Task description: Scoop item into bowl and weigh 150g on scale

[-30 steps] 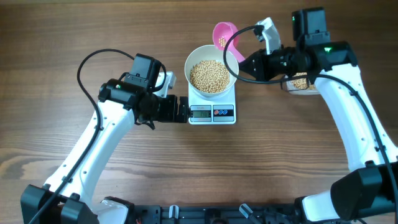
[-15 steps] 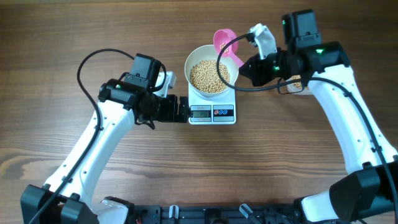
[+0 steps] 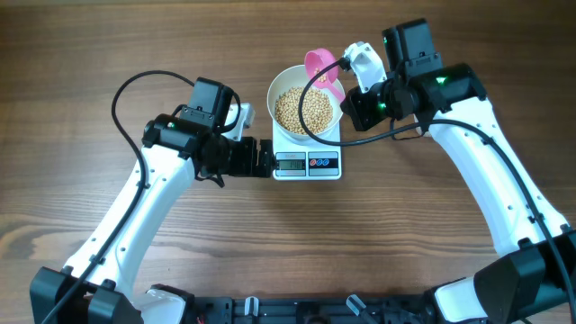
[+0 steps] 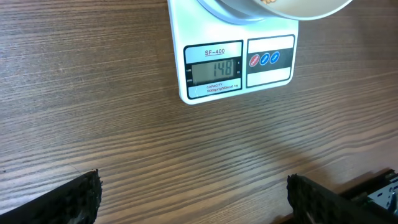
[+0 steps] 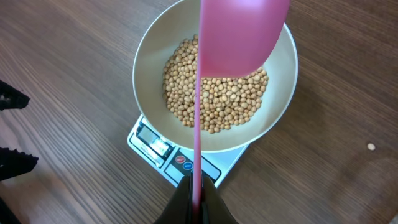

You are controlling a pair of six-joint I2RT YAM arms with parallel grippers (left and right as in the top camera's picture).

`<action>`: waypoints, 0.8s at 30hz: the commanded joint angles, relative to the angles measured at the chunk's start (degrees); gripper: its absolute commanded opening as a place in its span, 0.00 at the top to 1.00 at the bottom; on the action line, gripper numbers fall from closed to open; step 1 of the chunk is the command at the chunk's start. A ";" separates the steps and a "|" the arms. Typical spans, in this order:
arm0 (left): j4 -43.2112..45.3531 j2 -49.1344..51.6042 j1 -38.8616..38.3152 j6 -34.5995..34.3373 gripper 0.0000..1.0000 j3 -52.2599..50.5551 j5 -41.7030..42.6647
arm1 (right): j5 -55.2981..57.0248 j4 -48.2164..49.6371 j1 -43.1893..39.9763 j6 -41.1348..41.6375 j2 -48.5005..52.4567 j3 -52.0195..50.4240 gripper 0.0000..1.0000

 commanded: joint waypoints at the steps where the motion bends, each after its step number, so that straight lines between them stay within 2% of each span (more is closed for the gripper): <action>1: 0.20 0.37 0.15 1.14 0.00 -0.09 0.26 | 2.43 0.04 0.15 -1.27 -0.63 0.57 0.96; 24: 0.22 0.37 0.15 1.14 0.00 -0.09 0.26 | 9.92 -0.44 3.80 -2.73 -0.61 0.57 0.95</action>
